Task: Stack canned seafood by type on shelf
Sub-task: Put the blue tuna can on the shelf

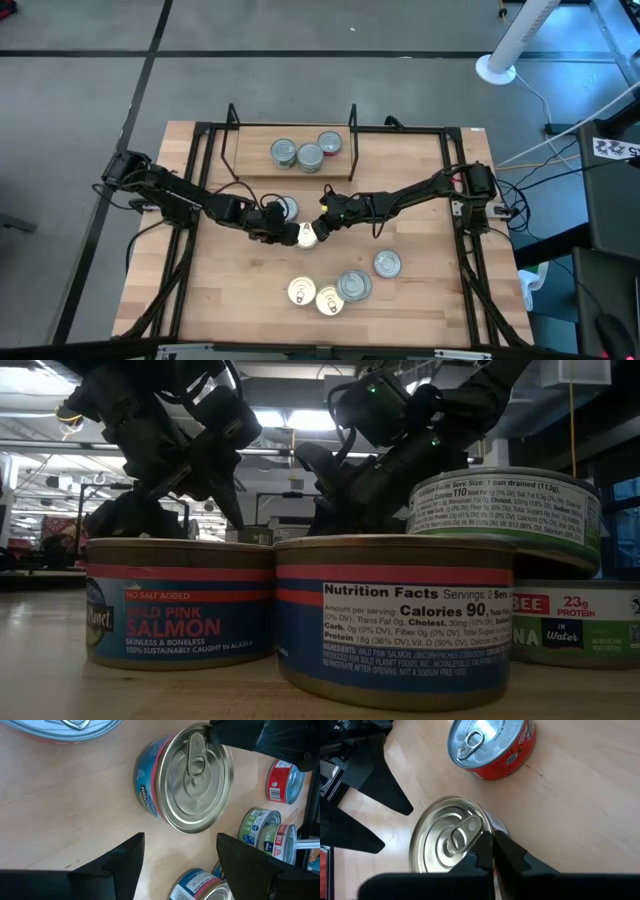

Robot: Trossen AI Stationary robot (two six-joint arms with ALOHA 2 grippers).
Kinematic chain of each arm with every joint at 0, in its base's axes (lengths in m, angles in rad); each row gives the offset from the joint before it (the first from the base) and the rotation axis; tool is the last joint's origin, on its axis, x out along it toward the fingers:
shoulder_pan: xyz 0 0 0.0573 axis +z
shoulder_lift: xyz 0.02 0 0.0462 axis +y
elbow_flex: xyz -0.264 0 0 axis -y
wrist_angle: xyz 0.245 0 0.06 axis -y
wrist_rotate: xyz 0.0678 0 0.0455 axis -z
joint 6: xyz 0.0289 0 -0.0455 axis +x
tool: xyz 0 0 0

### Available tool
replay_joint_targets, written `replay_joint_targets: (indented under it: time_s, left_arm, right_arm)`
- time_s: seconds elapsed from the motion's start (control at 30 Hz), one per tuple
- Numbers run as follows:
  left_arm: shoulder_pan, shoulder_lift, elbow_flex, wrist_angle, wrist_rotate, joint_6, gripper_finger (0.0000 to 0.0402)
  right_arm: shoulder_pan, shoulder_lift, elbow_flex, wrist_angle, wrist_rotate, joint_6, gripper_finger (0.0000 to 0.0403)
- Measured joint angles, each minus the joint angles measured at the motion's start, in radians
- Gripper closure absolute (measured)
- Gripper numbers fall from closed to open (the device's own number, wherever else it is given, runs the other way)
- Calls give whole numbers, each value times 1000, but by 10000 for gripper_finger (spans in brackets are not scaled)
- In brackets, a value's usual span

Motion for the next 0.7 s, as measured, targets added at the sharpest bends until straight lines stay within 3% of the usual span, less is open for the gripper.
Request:
replay_joint_targets:
  time_s: [0.7]
  left_arm:
    - [1, -44, 0, 3, 15, 8, 160]
  right_arm:
    - [-3, 5, -3, 51, 0, -60, 402]
